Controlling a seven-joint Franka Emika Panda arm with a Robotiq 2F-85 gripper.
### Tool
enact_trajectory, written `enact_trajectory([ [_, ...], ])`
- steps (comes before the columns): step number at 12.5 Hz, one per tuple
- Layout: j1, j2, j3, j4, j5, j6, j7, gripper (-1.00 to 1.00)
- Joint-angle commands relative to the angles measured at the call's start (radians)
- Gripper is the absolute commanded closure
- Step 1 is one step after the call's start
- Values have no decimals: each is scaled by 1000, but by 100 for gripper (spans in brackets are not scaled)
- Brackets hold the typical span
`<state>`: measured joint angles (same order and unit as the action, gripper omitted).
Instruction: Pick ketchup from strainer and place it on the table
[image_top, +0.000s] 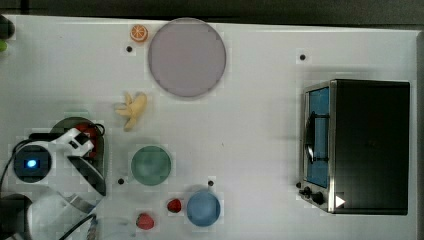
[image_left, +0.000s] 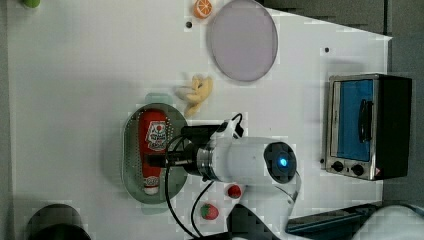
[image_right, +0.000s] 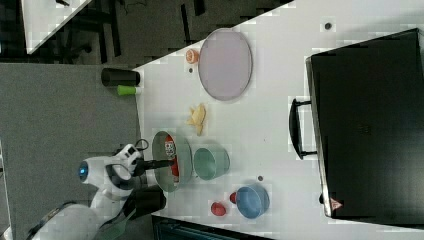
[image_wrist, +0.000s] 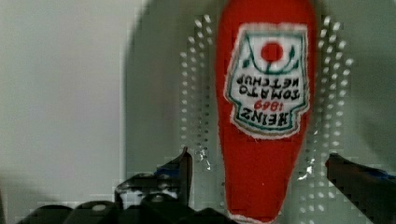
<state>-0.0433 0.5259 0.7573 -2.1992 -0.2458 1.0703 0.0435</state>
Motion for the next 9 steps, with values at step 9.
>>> enact_trajectory([
  [9,142,128,-146,65,-24,76,56,-92],
])
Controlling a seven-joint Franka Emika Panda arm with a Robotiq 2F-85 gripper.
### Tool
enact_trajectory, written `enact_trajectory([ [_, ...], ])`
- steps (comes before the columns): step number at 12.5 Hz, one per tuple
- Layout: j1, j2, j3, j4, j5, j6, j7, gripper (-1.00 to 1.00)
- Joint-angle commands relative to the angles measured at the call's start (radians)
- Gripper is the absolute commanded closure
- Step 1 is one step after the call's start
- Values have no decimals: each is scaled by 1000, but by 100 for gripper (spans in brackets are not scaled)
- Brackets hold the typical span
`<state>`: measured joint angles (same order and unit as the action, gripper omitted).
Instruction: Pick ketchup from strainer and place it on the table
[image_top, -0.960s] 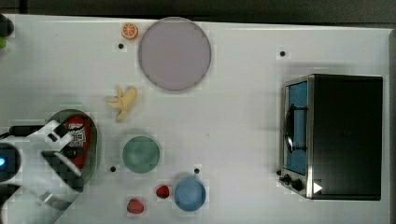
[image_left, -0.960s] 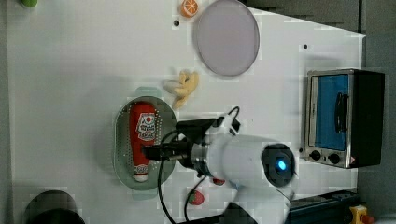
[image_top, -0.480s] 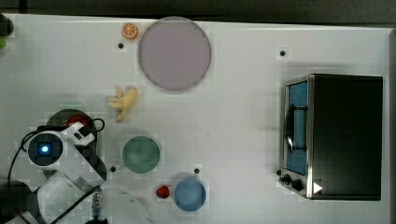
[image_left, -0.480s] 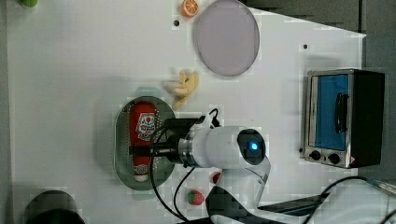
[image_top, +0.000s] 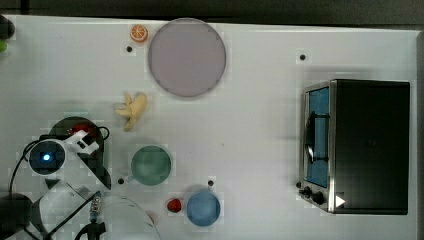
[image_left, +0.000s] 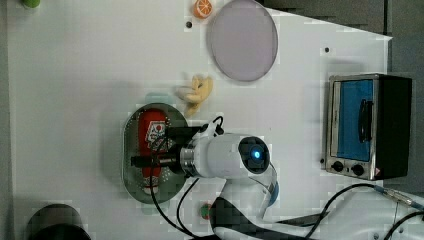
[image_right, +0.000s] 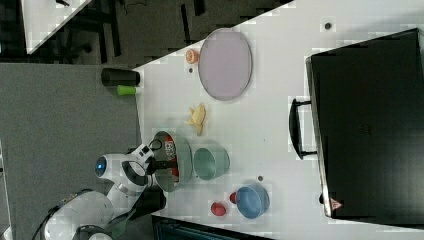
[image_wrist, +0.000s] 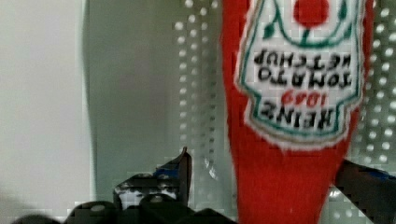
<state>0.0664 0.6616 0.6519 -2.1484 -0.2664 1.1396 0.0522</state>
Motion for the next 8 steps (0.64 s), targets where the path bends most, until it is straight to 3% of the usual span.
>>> enact_trajectory([
  [1,41,-9,-45,19,-4,7,47,-68],
  [3,44,-15,-42,28,-3,18,47,-20],
  [4,43,-30,-40,32,-3,13,47,-12],
  [8,18,-176,1,34,60,-59,47,-12],
])
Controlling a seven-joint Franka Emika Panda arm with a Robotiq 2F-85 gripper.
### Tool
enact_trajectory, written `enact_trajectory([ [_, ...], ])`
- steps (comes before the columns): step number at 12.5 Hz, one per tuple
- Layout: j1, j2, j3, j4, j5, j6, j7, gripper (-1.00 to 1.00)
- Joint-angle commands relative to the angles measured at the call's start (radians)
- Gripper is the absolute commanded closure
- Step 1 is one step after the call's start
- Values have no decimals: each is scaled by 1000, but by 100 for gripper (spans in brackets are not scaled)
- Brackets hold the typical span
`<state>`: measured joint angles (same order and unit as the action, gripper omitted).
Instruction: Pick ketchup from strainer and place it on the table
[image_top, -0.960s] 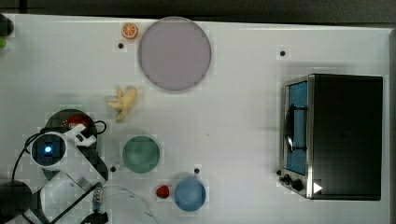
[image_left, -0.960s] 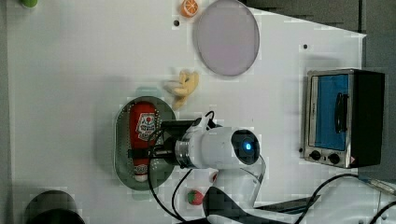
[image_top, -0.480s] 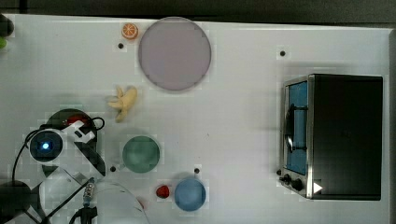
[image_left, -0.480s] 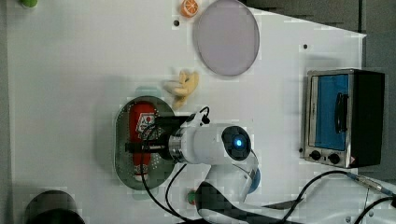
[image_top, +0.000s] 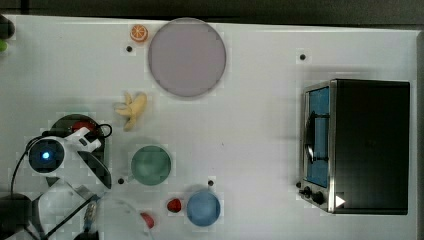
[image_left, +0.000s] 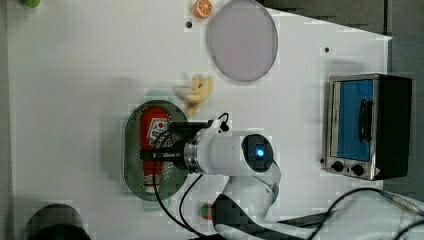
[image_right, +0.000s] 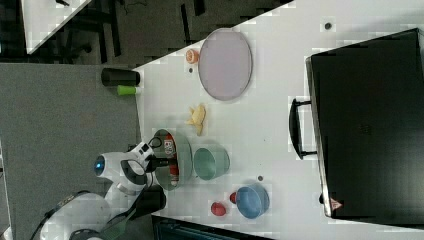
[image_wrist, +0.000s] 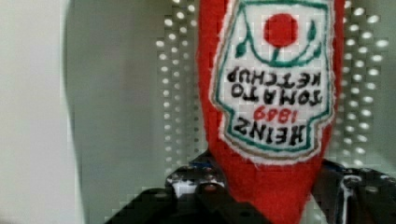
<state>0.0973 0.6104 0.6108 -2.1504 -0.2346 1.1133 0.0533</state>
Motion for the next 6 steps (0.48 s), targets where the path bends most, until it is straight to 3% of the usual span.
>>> enact_trajectory([
  [1,-26,-179,50,38,68,-67,46,-12],
  [6,-125,-440,33,54,241,-336,42,-12],
])
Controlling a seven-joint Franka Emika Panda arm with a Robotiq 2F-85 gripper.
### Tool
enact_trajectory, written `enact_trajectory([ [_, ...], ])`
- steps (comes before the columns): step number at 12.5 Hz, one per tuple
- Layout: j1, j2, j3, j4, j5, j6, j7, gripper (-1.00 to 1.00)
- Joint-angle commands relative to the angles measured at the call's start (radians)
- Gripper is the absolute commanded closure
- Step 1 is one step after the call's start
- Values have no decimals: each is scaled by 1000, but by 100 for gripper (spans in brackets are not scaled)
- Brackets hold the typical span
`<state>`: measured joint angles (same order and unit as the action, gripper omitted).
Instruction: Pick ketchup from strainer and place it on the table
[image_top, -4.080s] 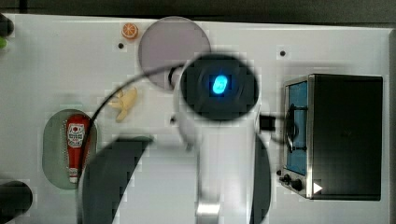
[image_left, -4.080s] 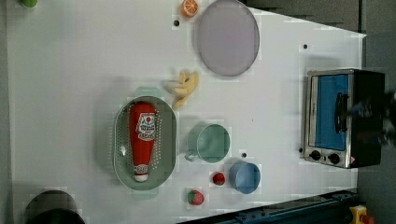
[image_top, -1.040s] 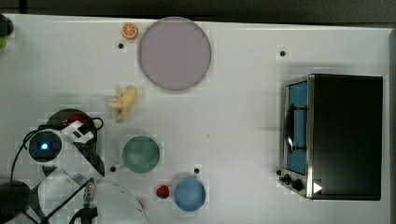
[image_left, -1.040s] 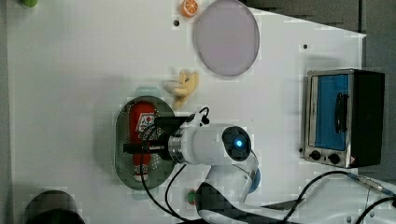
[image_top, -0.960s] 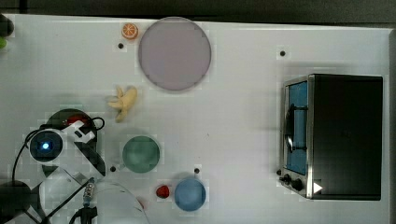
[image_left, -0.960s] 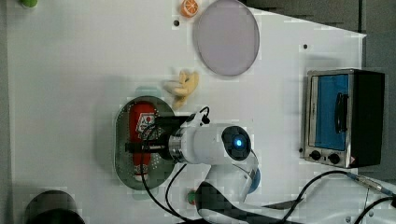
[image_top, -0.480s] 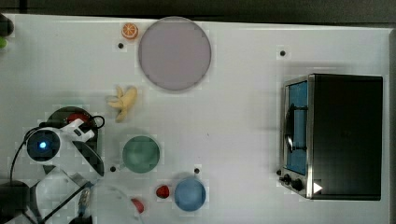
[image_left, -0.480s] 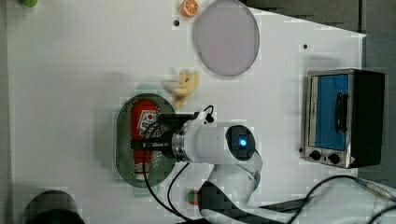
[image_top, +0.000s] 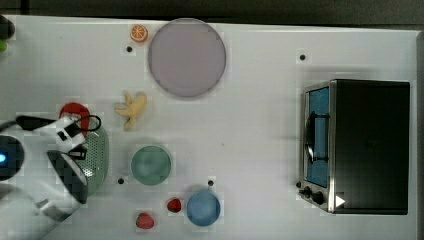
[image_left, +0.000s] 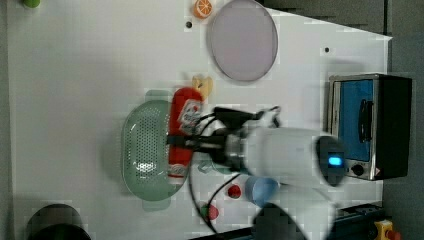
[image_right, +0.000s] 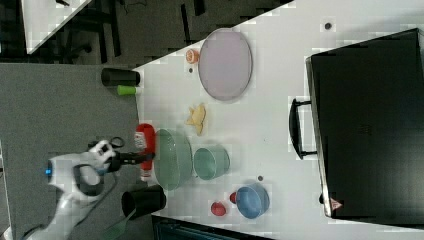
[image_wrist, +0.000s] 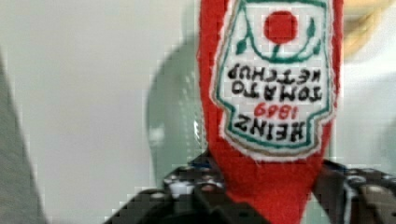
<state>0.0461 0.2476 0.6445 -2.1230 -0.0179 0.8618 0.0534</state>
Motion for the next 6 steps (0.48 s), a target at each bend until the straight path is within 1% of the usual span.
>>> enact_trajectory([
  [1,-100,-114,-15,26,35,-131,40,-12],
  [4,-164,-186,-86,26,35,-200,16,-12],
  [6,-189,-200,-155,26,35,-244,2,-12],
])
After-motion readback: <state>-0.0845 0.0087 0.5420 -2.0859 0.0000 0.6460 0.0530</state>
